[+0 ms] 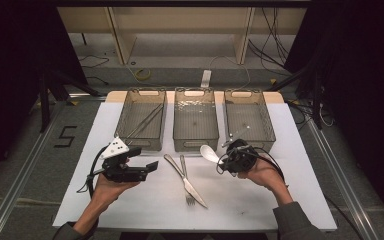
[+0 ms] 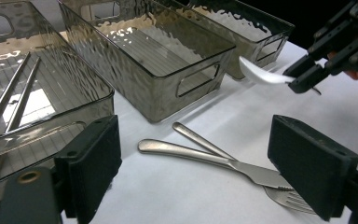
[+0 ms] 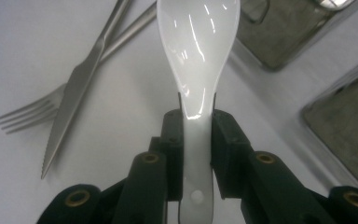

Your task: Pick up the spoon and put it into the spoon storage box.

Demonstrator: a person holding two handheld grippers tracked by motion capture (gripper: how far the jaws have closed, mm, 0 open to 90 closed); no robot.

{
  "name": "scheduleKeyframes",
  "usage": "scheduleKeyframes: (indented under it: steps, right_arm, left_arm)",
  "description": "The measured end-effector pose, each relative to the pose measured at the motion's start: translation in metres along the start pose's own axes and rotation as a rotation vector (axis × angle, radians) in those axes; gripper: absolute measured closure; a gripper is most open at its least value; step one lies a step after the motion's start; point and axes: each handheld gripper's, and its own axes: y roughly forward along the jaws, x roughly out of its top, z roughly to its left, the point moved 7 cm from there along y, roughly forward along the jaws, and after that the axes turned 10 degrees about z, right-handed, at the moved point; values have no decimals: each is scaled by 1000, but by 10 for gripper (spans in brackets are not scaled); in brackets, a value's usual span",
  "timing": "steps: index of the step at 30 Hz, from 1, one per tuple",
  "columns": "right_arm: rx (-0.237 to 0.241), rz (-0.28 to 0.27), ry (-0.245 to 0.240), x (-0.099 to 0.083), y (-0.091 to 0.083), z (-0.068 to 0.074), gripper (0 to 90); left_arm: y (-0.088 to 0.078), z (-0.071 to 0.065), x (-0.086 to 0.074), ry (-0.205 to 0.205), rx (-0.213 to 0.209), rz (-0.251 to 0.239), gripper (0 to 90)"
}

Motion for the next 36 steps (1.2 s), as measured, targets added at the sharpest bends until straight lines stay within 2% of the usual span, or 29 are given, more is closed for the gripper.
scheduleKeyframes:
  steps: [8,17,23,26,36]
  right_arm:
    - [-9,-60,-26,34,-5,-1,766]
    - [-37,-122,-5,70,-17,-17,766]
    - [-54,-149,30,88,-22,-31,766]
    - [-67,-153,60,99,-23,-38,765]
    - [-94,-143,92,124,-22,-54,765]
  left_arm:
    - [0,1,0,-3,0,-2,165]
    - [0,0,0,6,0,-1,165]
    - [1,-1,0,8,-2,2,165]
    - [1,-1,-1,7,-4,9,165]
    - [1,0,-1,4,-10,6,165]
